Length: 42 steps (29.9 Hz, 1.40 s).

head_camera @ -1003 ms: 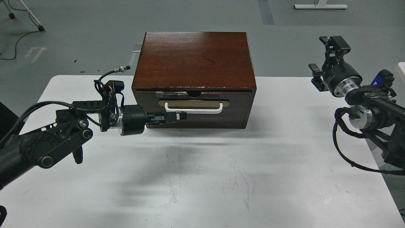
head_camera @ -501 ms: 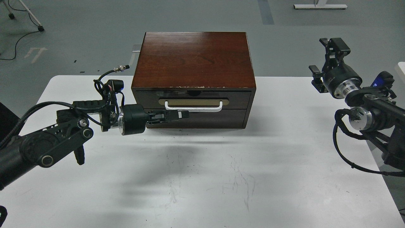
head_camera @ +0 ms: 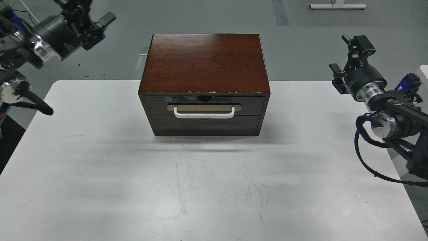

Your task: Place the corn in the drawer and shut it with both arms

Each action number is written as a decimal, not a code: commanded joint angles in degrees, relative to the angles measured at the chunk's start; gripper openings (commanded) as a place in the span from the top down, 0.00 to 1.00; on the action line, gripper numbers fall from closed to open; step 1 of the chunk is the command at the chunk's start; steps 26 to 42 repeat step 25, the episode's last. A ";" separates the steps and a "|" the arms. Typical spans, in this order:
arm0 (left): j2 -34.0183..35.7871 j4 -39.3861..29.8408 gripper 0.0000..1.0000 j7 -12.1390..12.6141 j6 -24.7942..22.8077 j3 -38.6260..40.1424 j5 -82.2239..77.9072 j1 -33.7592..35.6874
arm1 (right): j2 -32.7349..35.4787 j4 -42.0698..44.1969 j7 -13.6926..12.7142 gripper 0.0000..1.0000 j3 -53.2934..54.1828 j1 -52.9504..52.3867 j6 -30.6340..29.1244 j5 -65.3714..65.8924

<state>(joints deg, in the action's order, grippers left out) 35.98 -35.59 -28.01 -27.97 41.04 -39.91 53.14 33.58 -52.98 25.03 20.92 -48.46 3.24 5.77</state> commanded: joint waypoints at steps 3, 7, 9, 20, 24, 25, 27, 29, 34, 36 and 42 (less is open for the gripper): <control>-2.49 10.54 0.02 12.08 -0.03 -0.17 14.40 -2.07 | 1.31 -0.37 2.97 0.02 0.79 2.31 -7.18 -0.24; -3.28 10.02 0.02 17.90 -0.03 -0.70 22.41 -6.64 | 1.23 -2.22 2.97 0.02 0.96 4.33 -8.95 -1.02; -3.55 9.93 0.02 17.81 -0.03 -0.96 22.95 -7.26 | 1.23 -2.48 2.97 0.02 1.14 4.42 -8.95 -1.46; -1.45 -4.29 0.02 18.95 -0.03 -0.87 27.51 -14.11 | 0.79 -3.89 -0.59 0.00 3.69 4.42 -7.90 -6.12; -1.17 -4.49 0.02 18.69 -0.03 -0.70 28.05 -15.35 | 0.87 -4.15 -0.33 0.00 3.69 4.33 -7.98 -5.95; -1.09 -4.57 0.02 18.52 -0.03 -0.70 28.05 -15.52 | 0.87 -4.50 -0.33 0.00 3.69 4.33 -8.07 -5.95; -1.09 -4.57 0.02 18.52 -0.03 -0.70 28.05 -15.52 | 0.87 -4.50 -0.33 0.00 3.69 4.33 -8.07 -5.95; -1.09 -4.57 0.02 18.52 -0.03 -0.70 28.05 -15.52 | 0.87 -4.50 -0.33 0.00 3.69 4.33 -8.07 -5.95; -1.09 -4.57 0.02 18.52 -0.03 -0.70 28.05 -15.52 | 0.87 -4.50 -0.33 0.00 3.69 4.33 -8.07 -5.95; -1.09 -4.57 0.02 18.52 -0.03 -0.70 28.05 -15.52 | 0.87 -4.50 -0.33 0.00 3.69 4.33 -8.07 -5.95; -1.09 -4.57 0.02 18.52 -0.03 -0.70 28.05 -15.52 | 0.87 -4.50 -0.33 0.00 3.69 4.33 -8.07 -5.95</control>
